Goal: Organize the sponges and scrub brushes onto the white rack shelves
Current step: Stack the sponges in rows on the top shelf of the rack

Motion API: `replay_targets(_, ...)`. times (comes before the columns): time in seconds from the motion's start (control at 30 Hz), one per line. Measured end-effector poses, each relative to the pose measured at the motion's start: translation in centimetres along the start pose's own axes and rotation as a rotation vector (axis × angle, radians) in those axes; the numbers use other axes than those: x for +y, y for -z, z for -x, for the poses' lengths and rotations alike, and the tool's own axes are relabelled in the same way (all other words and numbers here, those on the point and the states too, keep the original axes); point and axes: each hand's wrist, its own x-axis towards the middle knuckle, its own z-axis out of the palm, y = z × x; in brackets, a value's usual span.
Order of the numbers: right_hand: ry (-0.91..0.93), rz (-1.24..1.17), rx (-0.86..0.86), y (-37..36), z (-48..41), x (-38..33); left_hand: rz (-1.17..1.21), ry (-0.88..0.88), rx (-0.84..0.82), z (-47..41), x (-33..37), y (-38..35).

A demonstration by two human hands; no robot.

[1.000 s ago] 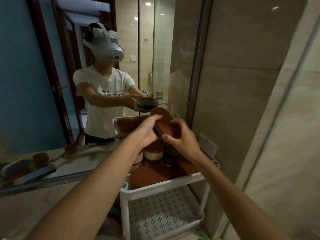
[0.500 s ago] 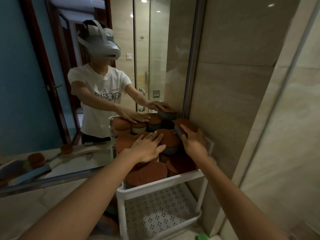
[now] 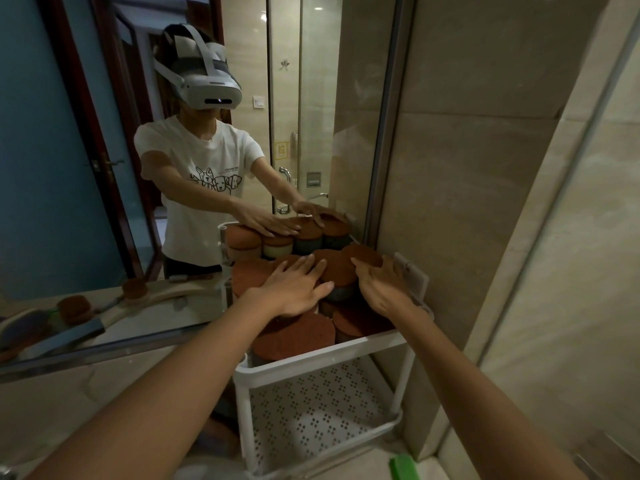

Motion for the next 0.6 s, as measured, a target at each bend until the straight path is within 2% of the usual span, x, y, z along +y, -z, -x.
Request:
replay_targets(0.2, 0.111, 0.068, 0.045, 0.4, 0.8, -0.6, 0.042, 0.037, -0.040, -0.3, 0.4, 0.6)
replay_targets(0.3, 0.193, 0.049, 0.207, 0.2, 1.7, -1.1, 0.108, 0.070, -0.056, -0.2, 0.9, 1.3)
replay_targets(0.37, 0.247, 0.156, 0.309, 0.0, 2.5, -1.2, 0.149, 0.079, 0.038, 0.3, 1.3, 1.5)
replay_targets(0.43, 0.285, 0.135, 0.367, -0.2, 3.6, -1.5, 0.184, 0.070, 0.179, 1.2, 1.9, 1.9)
replay_targets(0.6, 0.454, -0.263, 0.530, -1.4, 9.2, -2.1, 0.525, 0.008, 0.645, 6.2, 4.6, 2.0)
